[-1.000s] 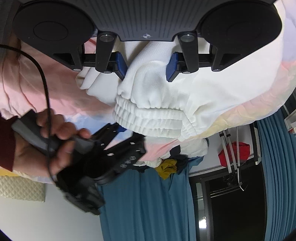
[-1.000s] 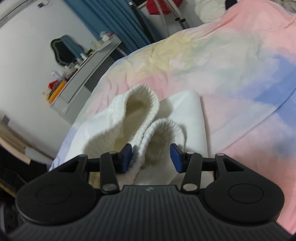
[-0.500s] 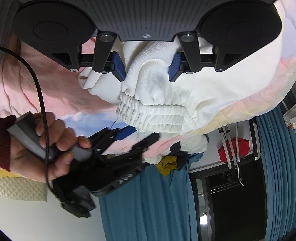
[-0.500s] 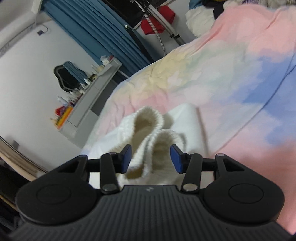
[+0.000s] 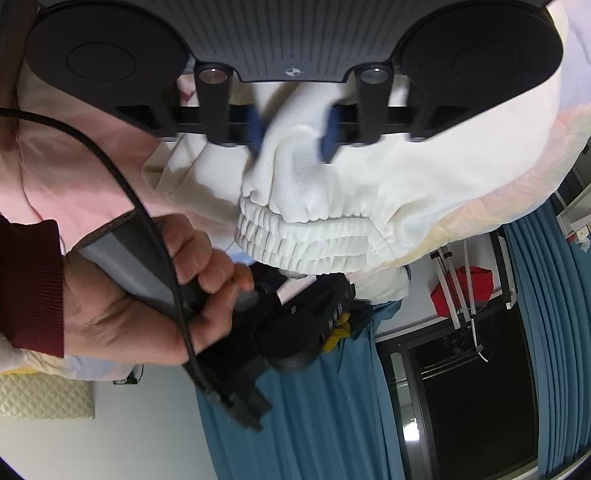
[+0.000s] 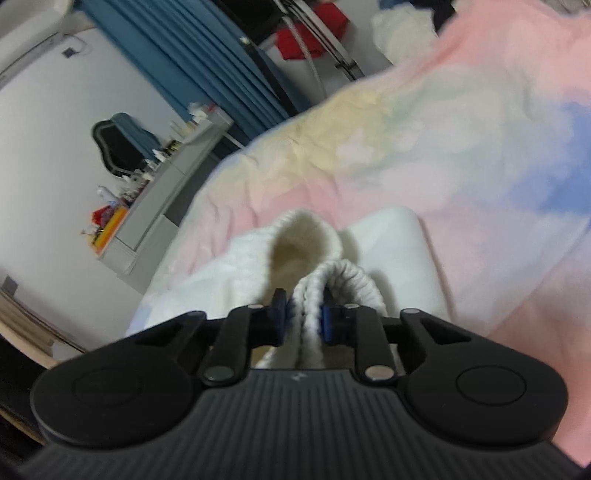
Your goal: Fold clothes
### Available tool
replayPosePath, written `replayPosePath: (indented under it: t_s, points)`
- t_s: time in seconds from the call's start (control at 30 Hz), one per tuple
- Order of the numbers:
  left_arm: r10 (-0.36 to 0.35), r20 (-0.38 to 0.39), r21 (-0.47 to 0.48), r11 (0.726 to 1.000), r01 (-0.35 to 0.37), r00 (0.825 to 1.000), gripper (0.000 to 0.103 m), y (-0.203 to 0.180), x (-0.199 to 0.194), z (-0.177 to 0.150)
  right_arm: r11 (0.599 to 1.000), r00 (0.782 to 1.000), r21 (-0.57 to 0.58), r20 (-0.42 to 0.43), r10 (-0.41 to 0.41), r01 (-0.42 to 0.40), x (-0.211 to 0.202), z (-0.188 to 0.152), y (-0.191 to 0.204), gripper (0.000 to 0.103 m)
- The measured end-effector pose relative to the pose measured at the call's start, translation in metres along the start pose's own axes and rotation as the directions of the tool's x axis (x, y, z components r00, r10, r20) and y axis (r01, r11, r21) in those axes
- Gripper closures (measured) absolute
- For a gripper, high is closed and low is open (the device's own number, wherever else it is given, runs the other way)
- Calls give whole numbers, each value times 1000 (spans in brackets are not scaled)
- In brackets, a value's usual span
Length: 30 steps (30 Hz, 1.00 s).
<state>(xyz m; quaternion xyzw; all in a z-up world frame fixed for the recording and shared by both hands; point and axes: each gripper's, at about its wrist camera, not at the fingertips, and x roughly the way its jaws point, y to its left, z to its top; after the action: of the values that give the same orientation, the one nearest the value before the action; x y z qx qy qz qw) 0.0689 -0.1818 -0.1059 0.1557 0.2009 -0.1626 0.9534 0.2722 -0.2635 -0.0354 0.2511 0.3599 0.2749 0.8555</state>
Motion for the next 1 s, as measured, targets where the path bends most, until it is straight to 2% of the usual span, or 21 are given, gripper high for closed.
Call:
replayPosePath:
  t_s: [0.03,0.17,0.27,0.37,0.43,0.63,0.67,0.73,0.8,0.87,0.9,0.93,1.0]
  points:
    - [-1,19,-18,1000,1,1000,84,2,-2,3,1000,999,2,25,19,-19,-5,3,2,84]
    - [-11,100,-80,997,19,995,85,2,-7,17,997,988,-6,130,83,-82,-24,19,6,85]
    - [-50,86,-85,995,58,995,85,-10,5,22,999,980,0,192,50,-51,-34,25,-3,85]
    - [-77,64,-88,993,82,995,84,-16,9,20,997,988,46,139,-73,67,-20,17,-28,85]
    - [-80,66,-93,992,86,995,80,-16,2,19,992,989,93,114,-92,82,-16,13,-39,85]
    - [-89,71,-107,990,96,994,64,-15,-18,14,986,980,140,161,-116,93,-34,10,-36,79]
    - [-90,72,-110,989,98,993,63,-15,-22,13,984,978,148,169,-120,95,-37,9,-36,74]
    - [-90,76,-121,988,99,993,50,-12,-31,12,982,974,163,184,-128,98,-43,8,-35,59]
    - [-73,87,-163,983,87,994,44,3,-51,14,977,967,187,208,-146,107,-52,4,-34,36]
    - [-40,85,-206,977,57,996,37,18,-71,16,969,957,218,238,-166,114,-67,-5,-34,30]
    - [-19,75,-233,972,36,997,26,28,-78,17,968,957,225,238,-165,111,-73,-11,-33,30]
    - [11,53,-270,963,4,999,21,38,-80,18,967,958,232,236,-164,108,-78,-17,-31,29]
    - [68,6,-340,938,-62,998,19,60,-86,20,967,961,231,224,-164,111,-86,-28,-26,29]
